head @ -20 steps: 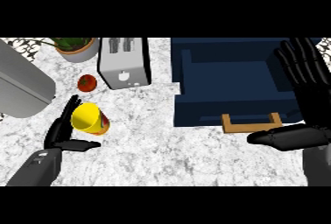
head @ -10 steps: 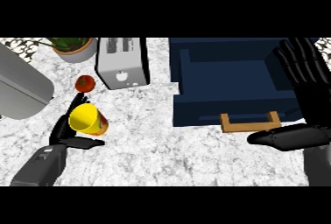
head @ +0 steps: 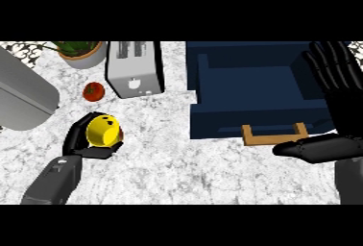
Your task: Pick up the cup, place it into the drawer and close the drawer
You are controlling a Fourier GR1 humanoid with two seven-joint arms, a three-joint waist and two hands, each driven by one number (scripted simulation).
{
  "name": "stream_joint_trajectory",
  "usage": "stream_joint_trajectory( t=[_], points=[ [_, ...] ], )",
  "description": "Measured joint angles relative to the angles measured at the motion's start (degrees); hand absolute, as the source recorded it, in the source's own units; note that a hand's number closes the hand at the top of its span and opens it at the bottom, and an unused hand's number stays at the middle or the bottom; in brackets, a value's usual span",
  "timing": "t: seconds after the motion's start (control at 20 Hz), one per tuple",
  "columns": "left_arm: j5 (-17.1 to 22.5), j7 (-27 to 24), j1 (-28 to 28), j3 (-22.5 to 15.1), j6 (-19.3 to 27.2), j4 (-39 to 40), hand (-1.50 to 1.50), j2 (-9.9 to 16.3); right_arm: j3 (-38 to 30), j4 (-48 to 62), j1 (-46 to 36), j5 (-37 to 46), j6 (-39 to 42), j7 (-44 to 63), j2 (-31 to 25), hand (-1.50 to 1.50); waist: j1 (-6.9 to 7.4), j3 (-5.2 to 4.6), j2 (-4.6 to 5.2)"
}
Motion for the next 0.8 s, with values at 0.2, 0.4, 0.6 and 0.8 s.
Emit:
stream_joint_trajectory(
  t=[0.2,0.4,0.6,0.8],
  points=[
    [1.92,-2.80,1.05,2.71,5.43,-1.26,1.50,-1.76,-0.14,0.23,0.42,0.53,-0.39,-0.38,0.17,-1.50,0.50,0.07,-0.18],
    [5.90,-4.63,2.12,7.01,7.71,-2.66,1.50,-3.80,-0.73,-0.17,1.48,0.10,0.00,-0.72,-0.13,-1.50,0.78,0.11,-0.36],
    [7.68,-4.59,0.84,7.69,5.15,-4.71,1.50,-5.67,-0.93,0.09,1.78,0.26,0.10,-0.92,-0.29,-1.50,1.15,0.14,-0.55],
    [7.33,-2.54,-2.23,5.78,2.84,-7.65,1.50,-6.31,-1.03,0.10,1.99,0.48,0.06,-0.85,-0.41,-1.50,1.61,0.22,-0.84]
  ],
)
